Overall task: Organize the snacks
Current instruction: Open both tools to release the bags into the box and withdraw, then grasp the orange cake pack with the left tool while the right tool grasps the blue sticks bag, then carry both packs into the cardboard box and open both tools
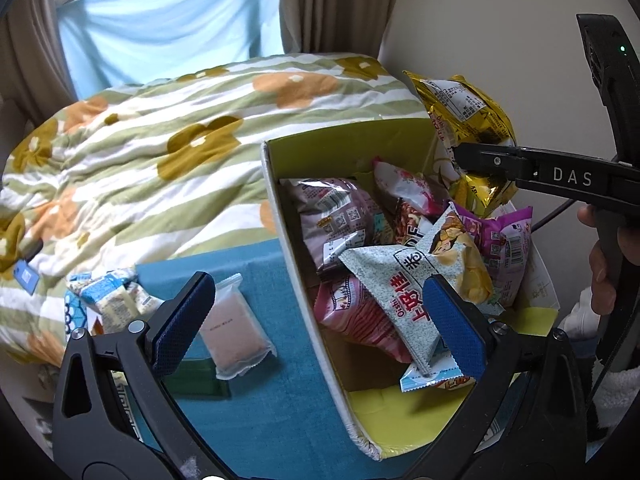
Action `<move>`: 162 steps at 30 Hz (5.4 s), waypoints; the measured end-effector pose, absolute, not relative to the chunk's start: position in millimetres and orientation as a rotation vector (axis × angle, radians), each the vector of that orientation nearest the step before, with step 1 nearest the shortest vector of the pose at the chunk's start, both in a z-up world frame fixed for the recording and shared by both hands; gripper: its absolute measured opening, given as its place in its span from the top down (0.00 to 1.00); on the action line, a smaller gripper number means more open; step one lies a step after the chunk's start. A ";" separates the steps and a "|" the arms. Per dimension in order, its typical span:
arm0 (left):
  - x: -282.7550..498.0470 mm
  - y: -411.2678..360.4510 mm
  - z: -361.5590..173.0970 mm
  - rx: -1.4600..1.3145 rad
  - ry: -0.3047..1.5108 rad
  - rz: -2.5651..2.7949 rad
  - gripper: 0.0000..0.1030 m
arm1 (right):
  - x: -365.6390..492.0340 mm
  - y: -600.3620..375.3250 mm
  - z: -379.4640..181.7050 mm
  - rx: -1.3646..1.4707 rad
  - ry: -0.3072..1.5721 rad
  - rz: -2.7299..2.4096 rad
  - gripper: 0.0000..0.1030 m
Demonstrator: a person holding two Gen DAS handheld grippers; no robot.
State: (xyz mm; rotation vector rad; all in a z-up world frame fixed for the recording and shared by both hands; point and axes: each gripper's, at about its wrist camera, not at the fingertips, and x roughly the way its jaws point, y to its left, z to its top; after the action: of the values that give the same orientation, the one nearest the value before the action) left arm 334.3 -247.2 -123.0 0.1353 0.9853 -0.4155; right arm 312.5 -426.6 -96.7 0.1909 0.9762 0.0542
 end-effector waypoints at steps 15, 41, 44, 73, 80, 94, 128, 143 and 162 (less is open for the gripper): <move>318.0 -231.1 -122.3 0.116 0.980 -0.370 0.00 | 300.1 -421.1 -108.1 0.220 0.967 0.069 0.03; 159.1 -141.8 -41.4 0.091 0.765 -0.213 0.00 | 159.6 -379.8 -33.6 0.137 0.766 0.113 0.02; 136.6 -118.8 -39.0 0.087 0.759 -0.185 0.00 | 142.0 -366.5 -30.3 0.134 0.753 0.136 0.02; 245.5 65.2 -104.3 0.166 0.849 -0.353 0.00 | 212.3 -178.9 -85.3 0.063 0.800 0.125 0.02; 288.7 78.4 -149.5 0.217 0.937 -0.455 0.00 | 246.4 -141.4 -110.7 0.024 0.833 0.091 0.02; 348.1 61.0 -252.2 0.345 1.118 -0.618 0.00 | 326.4 -104.5 -174.6 0.059 0.976 0.150 0.02; 393.9 85.9 -291.8 0.211 1.234 -0.506 0.40 | 411.7 -60.1 -268.3 -0.112 1.221 0.365 0.24; 386.2 93.6 -271.6 0.164 1.212 -0.462 0.40 | 405.2 -65.5 -256.8 -0.033 1.220 0.353 0.41; 349.3 -3.8 -115.2 0.075 0.955 -0.433 0.40 | 324.8 -171.6 -97.4 0.077 0.933 0.201 0.42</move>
State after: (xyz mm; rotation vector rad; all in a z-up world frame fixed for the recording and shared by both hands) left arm 349.3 -3.8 -115.2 0.0747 0.9550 -0.4332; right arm 324.8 -171.6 -97.4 0.0767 0.9333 0.2009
